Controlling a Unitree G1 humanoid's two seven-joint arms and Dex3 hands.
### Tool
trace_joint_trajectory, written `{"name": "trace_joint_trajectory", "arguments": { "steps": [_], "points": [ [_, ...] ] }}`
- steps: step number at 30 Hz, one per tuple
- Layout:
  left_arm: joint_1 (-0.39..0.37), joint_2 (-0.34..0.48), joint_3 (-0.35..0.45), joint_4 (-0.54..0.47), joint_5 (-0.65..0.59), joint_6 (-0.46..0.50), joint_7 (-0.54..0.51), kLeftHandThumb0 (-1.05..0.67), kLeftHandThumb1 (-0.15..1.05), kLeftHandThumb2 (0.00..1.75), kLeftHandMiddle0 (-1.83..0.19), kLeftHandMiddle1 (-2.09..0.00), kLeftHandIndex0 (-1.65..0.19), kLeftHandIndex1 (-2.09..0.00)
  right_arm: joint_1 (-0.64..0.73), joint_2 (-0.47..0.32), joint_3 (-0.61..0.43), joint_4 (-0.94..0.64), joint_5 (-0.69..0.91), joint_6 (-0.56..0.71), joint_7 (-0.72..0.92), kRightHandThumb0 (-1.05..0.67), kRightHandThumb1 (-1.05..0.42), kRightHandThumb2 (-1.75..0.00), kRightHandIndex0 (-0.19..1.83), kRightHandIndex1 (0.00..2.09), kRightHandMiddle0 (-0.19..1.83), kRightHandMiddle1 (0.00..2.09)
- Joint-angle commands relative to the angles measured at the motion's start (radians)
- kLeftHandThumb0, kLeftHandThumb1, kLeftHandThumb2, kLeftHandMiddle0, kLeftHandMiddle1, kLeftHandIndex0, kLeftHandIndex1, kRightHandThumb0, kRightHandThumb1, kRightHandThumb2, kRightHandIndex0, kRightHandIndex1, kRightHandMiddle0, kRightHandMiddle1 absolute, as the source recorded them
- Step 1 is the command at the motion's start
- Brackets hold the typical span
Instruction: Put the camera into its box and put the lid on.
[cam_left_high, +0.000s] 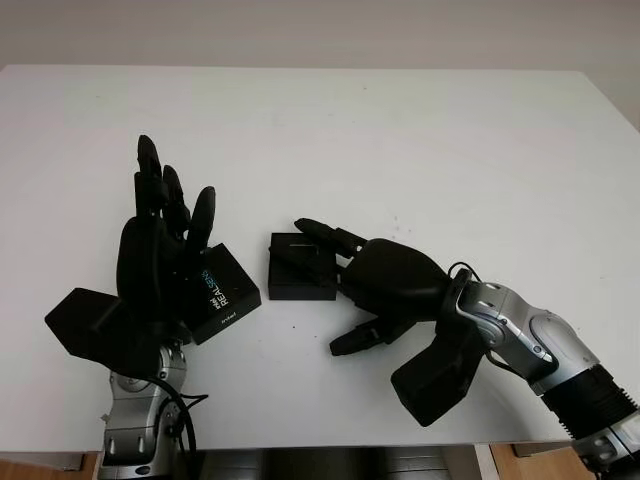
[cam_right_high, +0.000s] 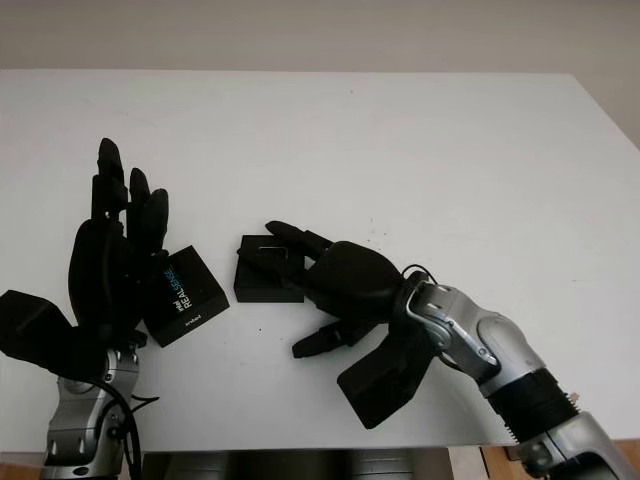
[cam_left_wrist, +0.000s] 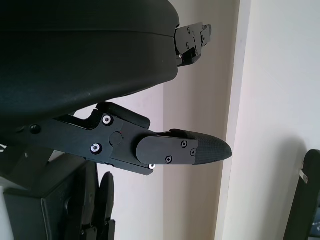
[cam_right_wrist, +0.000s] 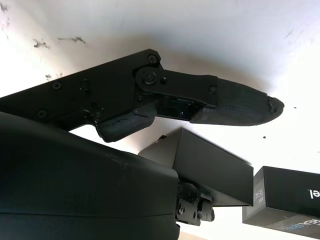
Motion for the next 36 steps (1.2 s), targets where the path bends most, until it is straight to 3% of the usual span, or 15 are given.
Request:
{"name": "trace_joint_trajectory", "arguments": {
  "steps": [1,9,13,24,29,36],
  "points": [
    [0.013,-0.005,-0.003,-0.02,0.003,-0.004,0.003,-0.62,1.05,0.32,0.19,-0.03,0.19,-0.02,-0.019,0.013,0.016,0.008,-0.007,0.009,0.013,-0.99,-1.05,-0.66,-0.19,0.01,-0.07,0.1],
    [0.024,-0.005,-0.004,-0.035,0.006,0.001,0.003,-0.63,1.05,0.31,0.19,-0.03,0.19,-0.02,-0.036,0.037,0.011,0.009,0.029,0.042,0.067,-0.99,-1.05,-0.65,-0.19,0.01,-0.07,0.09],
    [0.025,0.003,0.002,-0.038,0.002,0.003,-0.004,-0.62,1.05,0.32,0.19,-0.02,0.19,0.0,-0.027,0.044,-0.021,-0.01,0.084,0.068,0.074,-0.98,-1.05,-0.66,-0.19,0.0,-0.17,0.02],
    [0.027,0.05,0.028,-0.083,0.014,-0.013,-0.026,-0.67,1.05,0.32,0.17,-0.05,0.17,-0.02,0.004,0.091,-0.235,-0.164,0.502,0.199,0.123,-0.88,-1.05,-0.69,-0.17,0.03,-0.14,0.05],
    [0.035,0.14,0.066,-0.108,0.045,-0.039,-0.073,-0.67,1.05,0.33,0.15,-0.06,0.15,-0.03,0.026,0.124,-0.345,-0.215,0.65,0.297,0.101,-0.84,-1.05,-0.65,-0.14,0.05,-0.1,0.07],
    [0.041,0.269,0.14,-0.116,0.114,-0.023,-0.101,-0.62,1.05,0.27,-0.11,-0.13,-0.09,-0.15,0.026,0.127,-0.412,-0.23,0.651,0.413,0.051,-0.84,-1.05,-0.72,-0.02,0.1,-0.02,0.1]
  ]
}}
